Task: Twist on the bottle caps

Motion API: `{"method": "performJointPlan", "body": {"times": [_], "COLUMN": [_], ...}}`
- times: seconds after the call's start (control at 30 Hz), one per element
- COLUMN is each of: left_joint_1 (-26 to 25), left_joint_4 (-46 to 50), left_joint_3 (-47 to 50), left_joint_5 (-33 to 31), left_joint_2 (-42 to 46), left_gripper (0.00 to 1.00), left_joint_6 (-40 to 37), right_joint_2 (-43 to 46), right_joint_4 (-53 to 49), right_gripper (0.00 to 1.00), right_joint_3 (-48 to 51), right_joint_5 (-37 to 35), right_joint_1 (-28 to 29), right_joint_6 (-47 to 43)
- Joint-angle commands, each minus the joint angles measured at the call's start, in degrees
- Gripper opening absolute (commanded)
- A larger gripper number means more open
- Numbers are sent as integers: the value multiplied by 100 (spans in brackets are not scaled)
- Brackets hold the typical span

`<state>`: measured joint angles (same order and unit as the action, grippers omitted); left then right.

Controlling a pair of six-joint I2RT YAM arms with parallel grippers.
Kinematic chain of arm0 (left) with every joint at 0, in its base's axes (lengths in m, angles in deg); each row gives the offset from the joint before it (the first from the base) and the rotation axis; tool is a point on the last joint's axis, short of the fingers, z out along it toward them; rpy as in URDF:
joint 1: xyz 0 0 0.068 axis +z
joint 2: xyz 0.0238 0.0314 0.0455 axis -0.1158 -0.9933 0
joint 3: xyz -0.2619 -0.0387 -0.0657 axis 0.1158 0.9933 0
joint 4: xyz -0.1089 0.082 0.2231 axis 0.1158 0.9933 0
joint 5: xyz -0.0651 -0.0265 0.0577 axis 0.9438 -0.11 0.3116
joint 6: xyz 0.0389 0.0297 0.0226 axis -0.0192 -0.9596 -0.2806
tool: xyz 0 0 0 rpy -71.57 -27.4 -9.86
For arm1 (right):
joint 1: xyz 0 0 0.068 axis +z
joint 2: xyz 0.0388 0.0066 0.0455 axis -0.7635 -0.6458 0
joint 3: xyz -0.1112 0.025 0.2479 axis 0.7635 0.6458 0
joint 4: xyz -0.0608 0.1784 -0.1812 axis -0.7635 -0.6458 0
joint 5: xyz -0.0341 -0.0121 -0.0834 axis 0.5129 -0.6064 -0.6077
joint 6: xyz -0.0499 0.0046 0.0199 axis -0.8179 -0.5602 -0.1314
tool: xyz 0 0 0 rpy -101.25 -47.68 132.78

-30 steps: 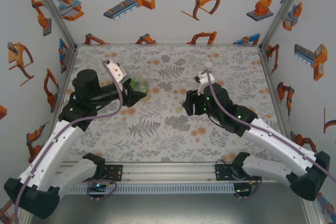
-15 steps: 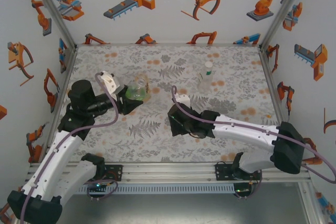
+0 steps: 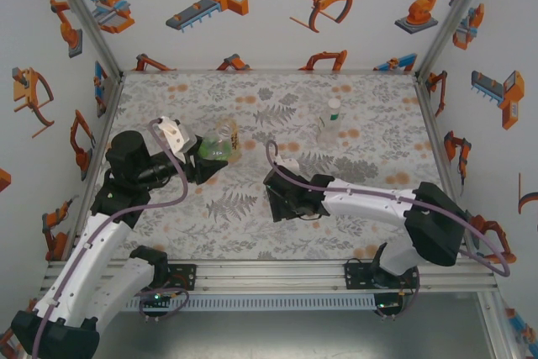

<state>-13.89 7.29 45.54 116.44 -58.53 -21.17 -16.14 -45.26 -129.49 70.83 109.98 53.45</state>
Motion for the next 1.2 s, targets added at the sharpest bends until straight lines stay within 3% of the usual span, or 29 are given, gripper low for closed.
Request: {"method": "performJointPlan", "body": {"times": [0.0,1.17], "left_joint_1": [41,41], "left_joint_4": [-191,-281], "left_joint_3": [50,41], "left_joint_5": [52,210], "left_joint_2": [-8,-122], "left_gripper": [10,9], "left_joint_6": [-93,3], "right_joint_2": [-216,-787], "right_joint_4": [32,-38], "right_gripper": [55,54], "right_joint_3": [-230,-622], "right_joint_5": [112,77], "right_joint_1": [-71,-105], "right_joint_6": [-127,-322]}}
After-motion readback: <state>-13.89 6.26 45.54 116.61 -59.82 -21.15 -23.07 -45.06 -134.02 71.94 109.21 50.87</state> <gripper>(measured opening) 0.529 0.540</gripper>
